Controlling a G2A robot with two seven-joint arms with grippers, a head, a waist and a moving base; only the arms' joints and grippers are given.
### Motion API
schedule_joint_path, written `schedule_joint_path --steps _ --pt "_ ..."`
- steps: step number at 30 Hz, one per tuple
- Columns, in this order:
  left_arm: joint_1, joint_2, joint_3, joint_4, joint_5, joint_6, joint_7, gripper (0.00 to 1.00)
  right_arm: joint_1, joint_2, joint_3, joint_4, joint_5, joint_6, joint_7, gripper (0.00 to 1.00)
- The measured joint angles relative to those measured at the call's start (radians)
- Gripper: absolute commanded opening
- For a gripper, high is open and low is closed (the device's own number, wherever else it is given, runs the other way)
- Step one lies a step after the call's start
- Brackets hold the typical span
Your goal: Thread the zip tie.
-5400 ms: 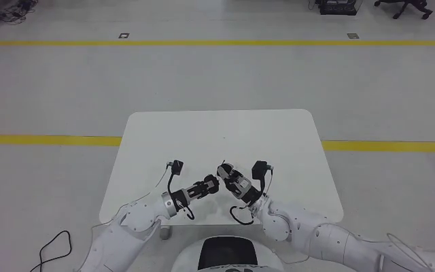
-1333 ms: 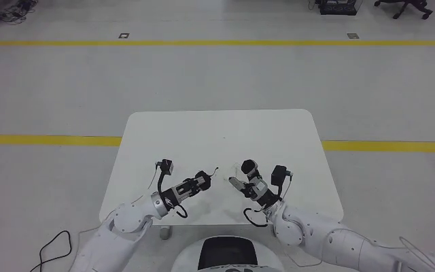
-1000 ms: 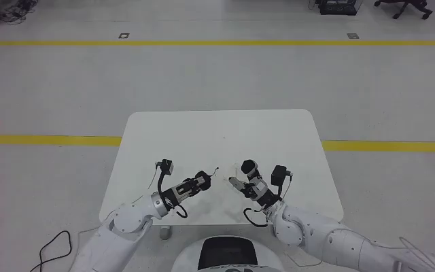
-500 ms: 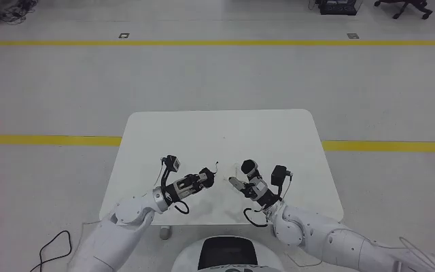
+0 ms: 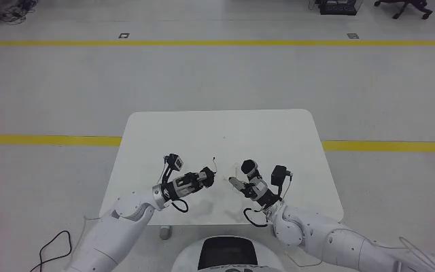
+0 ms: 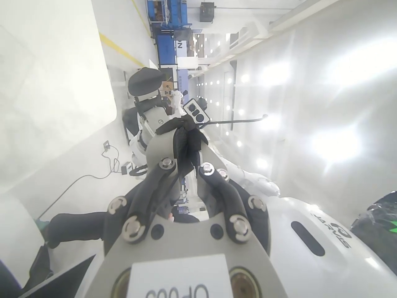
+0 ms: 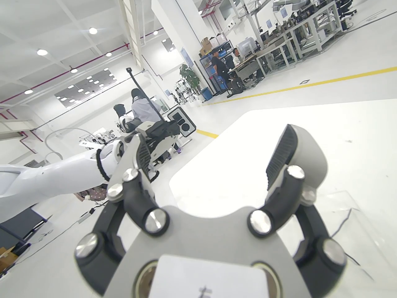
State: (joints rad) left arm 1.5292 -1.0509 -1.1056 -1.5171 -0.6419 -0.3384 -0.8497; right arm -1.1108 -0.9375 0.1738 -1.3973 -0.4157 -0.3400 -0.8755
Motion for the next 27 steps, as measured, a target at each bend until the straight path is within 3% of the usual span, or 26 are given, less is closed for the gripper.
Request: schedule_joint_path --steps 5,10,16,22,27 --pt "0.007 -0.004 0.001 -0.006 -0.096 -0.002 -0.077 0.0 -0.016 0.018 0.028 -0.043 0.088 0.0 0.072 1.0" --pt "-0.018 -0.011 0.022 0.033 -0.214 0.01 -0.181 0.0 -0.013 0.065 0.045 -0.171 0.254 0.0 0.184 1.0" --pt "-0.057 -0.023 0.048 0.071 -0.232 -0.002 -0.181 0.0 -0.026 0.117 0.127 -0.285 0.463 0.0 0.366 1.0" --pt "-0.07 -0.029 0.045 0.083 -0.269 -0.002 -0.181 0.0 -0.107 0.126 0.337 -0.306 0.692 0.0 0.678 1.0" --pt "-0.07 -0.032 0.032 0.092 -0.289 -0.002 -0.19 0.0 -0.221 0.093 0.577 -0.275 0.836 0.0 1.008 1.0"
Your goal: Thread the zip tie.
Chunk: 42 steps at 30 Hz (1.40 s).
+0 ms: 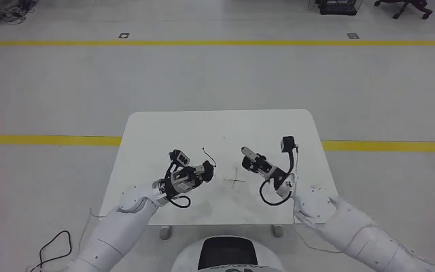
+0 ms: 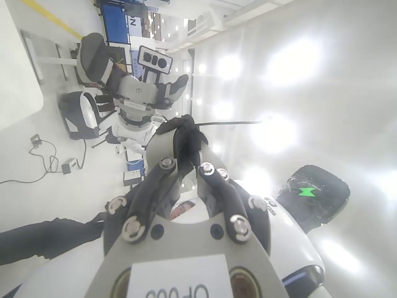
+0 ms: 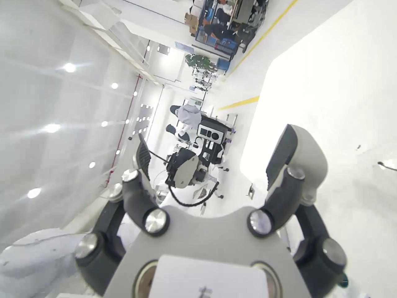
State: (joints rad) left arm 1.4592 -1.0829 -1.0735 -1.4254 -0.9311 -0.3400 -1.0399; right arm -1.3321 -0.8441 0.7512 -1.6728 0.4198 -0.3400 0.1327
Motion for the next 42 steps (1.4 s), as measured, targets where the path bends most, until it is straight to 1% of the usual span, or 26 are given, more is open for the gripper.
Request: schedule_joint_path --steps 2,3,5,6,8,9,11,12,14,15,16,17,18,19,22,26,28,30,31,34,36,39,42 --pt "0.002 0.0 -0.004 0.002 -0.005 0.0 -0.006 0.0 -0.039 -0.021 0.084 0.016 0.046 0.0 0.123 1.0" --pt "0.003 -0.001 -0.007 0.002 -0.008 0.0 -0.01 0.0 -0.062 -0.038 0.139 0.028 0.078 0.0 0.205 1.0" --pt "0.006 -0.001 -0.01 0.002 -0.015 0.0 -0.017 0.0 -0.094 -0.066 0.218 0.052 0.12 0.0 0.327 1.0" --pt "0.007 -0.002 -0.012 0.002 -0.017 0.0 -0.02 0.0 -0.113 -0.087 0.266 0.069 0.143 0.0 0.405 1.0" --pt "0.009 -0.002 -0.014 0.001 -0.019 0.0 -0.023 0.0 -0.134 -0.121 0.327 0.097 0.169 0.0 0.52 1.0" --pt "0.01 -0.003 -0.014 0.001 -0.019 0.0 -0.024 0.0 -0.143 -0.145 0.36 0.118 0.18 0.0 0.594 1.0" --pt "0.011 -0.004 -0.014 0.002 -0.016 0.0 -0.022 0.0 -0.151 -0.182 0.4 0.154 0.184 0.0 0.686 1.0" --pt "0.011 -0.004 -0.014 0.004 -0.009 0.0 -0.016 0.0 -0.152 -0.207 0.419 0.178 0.181 0.0 0.736 1.0" --pt "0.012 -0.006 -0.014 0.004 -0.001 0.0 -0.008 0.0 -0.153 -0.243 0.438 0.213 0.18 0.0 0.799 1.0" --pt "0.012 -0.007 -0.013 0.006 0.002 0.0 -0.004 0.0 -0.151 -0.266 0.442 0.241 0.201 0.0 0.855 1.0" --pt "0.012 -0.007 -0.011 0.008 0.01 0.001 0.0 0.0 -0.147 -0.28 0.445 0.261 0.217 0.0 0.903 1.0" --pt "0.011 -0.007 -0.008 0.01 0.022 0.003 0.007 0.0 -0.145 -0.286 0.447 0.272 0.227 0.0 0.954 1.0" --pt "0.011 -0.007 -0.007 0.01 0.026 0.004 0.01 0.0 -0.145 -0.285 0.447 0.271 0.228 0.0 0.973 1.0" --pt "0.011 -0.007 -0.007 0.01 0.027 0.004 0.011 0.0 -0.145 -0.284 0.447 0.268 0.228 0.0 0.973 1.0" --pt "0.011 -0.007 -0.007 0.01 0.026 0.004 0.01 0.0 -0.145 -0.282 0.447 0.265 0.226 0.0 0.927 1.0" --pt "0.011 -0.007 -0.007 0.009 0.025 0.005 0.011 0.0 -0.145 -0.282 0.447 0.265 0.226 0.0 0.927 1.0" --pt "0.017 -0.011 0.003 -0.002 -0.012 0.03 0.012 0.0 -0.146 -0.284 0.442 0.263 0.236 0.01 0.919 1.0" --pt "0.02 -0.014 0.012 0.002 -0.054 0.052 -0.003 0.0 -0.14 -0.288 0.433 0.27 0.265 0.022 0.917 1.0" --pt "0.021 -0.015 0.016 0.005 -0.064 0.056 -0.003 0.0 -0.136 -0.291 0.425 0.278 0.292 0.025 0.935 1.0" --pt "0.025 -0.025 0.033 0.013 -0.135 0.064 0.009 0.0 -0.107 -0.3 0.404 0.34 0.404 0.028 1.037 1.0" --pt "0.02 -0.031 0.043 0.025 -0.181 0.074 0.008 0.0 -0.084 -0.308 0.386 0.391 0.462 0.027 1.093 1.0" --pt "0.01 -0.039 0.056 0.041 -0.212 0.068 0.018 0.0 -0.053 -0.321 0.356 0.455 0.517 0.022 1.147 1.0" --pt "0.008 -0.048 0.067 0.046 -0.255 0.056 0.02 0.0 -0.028 -0.334 0.33 0.503 0.538 0.001 1.169 1.0"
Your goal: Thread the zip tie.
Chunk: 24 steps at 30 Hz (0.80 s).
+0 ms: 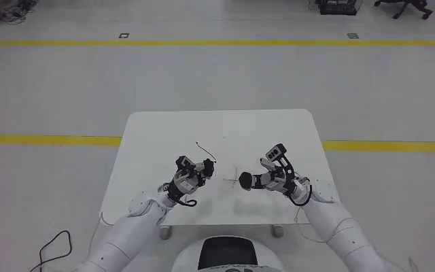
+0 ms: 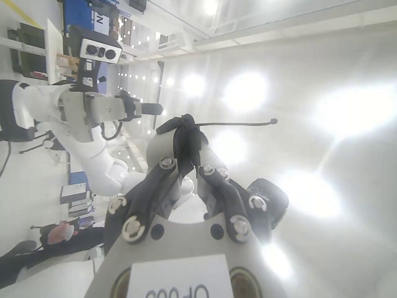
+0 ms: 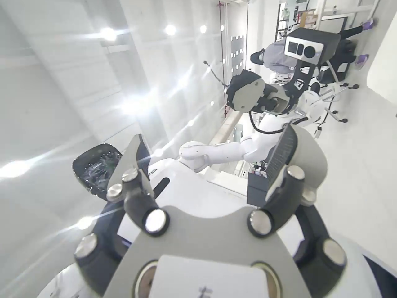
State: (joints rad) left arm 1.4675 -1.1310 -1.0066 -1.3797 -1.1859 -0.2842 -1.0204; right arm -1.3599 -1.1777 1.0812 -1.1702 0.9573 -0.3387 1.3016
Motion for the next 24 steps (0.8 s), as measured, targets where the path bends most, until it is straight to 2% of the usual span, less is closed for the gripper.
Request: schedule_joint_path --steps 7,10,24 --pt "0.001 -0.015 0.005 0.014 -0.079 -0.027 0.001 0.0 0.023 -0.027 0.0 0.039 0.057 -0.001 0.052 1.0" --pt "-0.008 -0.019 0.0 0.026 -0.107 -0.032 -0.024 0.0 0.024 -0.028 -0.001 0.04 0.062 -0.001 0.055 1.0" --pt "-0.008 -0.019 -0.001 0.026 -0.108 -0.031 -0.025 0.0 0.023 -0.028 -0.001 0.039 0.061 -0.001 0.055 1.0"
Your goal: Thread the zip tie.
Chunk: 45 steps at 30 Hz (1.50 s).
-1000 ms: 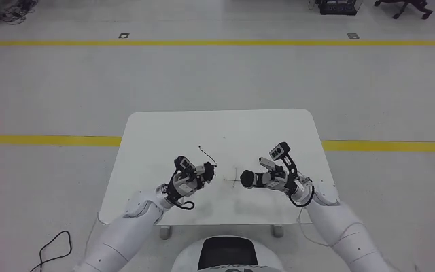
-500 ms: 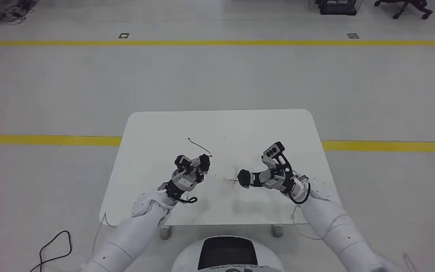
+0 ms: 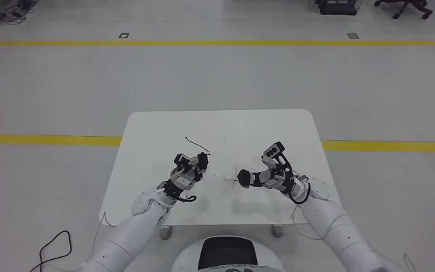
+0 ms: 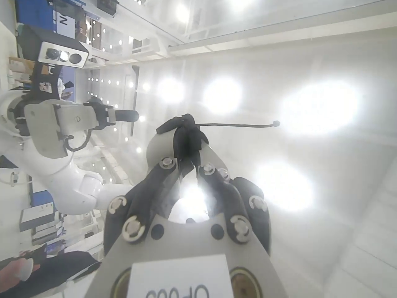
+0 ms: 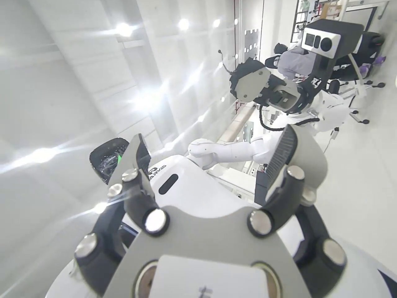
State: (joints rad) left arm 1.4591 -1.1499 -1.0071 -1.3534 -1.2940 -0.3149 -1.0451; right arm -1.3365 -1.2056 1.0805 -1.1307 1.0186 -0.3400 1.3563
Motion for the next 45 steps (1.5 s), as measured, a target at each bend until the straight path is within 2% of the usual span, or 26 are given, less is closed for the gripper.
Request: schedule_joint_path --steps 11,14,17,20,30,37,41,45 --pt "0.0 0.0 0.0 0.0 0.0 0.0 0.0 0.0 0.0 0.0 0.0 0.0 0.0 0.0 0.0 1.0" --pt "0.012 -0.006 0.001 -0.015 0.003 -0.022 0.03 0.0 -0.003 -0.001 0.001 -0.005 0.004 0.001 -0.005 1.0" --pt "0.039 -0.023 -0.016 -0.04 0.042 -0.026 0.062 0.0 -0.018 -0.004 0.005 -0.03 0.033 0.0 -0.017 1.0" --pt "0.062 -0.048 -0.033 -0.051 0.094 -0.025 0.078 0.0 -0.017 -0.013 -0.001 -0.024 0.062 0.0 -0.006 1.0" --pt "0.089 -0.139 -0.089 -0.039 0.201 -0.025 0.091 0.0 0.068 -0.069 -0.096 0.084 0.132 0.014 0.012 1.0" --pt "0.089 -0.141 -0.092 -0.04 0.206 -0.024 0.093 0.0 0.066 -0.069 -0.093 0.078 0.133 0.012 0.007 1.0" --pt "0.089 -0.147 -0.074 -0.06 0.161 -0.011 0.112 0.0 0.052 -0.072 -0.079 0.046 0.162 0.015 -0.009 1.0" --pt "0.084 -0.152 -0.063 -0.051 0.125 -0.014 0.106 0.0 0.058 -0.081 -0.078 0.06 0.203 0.035 0.033 1.0"
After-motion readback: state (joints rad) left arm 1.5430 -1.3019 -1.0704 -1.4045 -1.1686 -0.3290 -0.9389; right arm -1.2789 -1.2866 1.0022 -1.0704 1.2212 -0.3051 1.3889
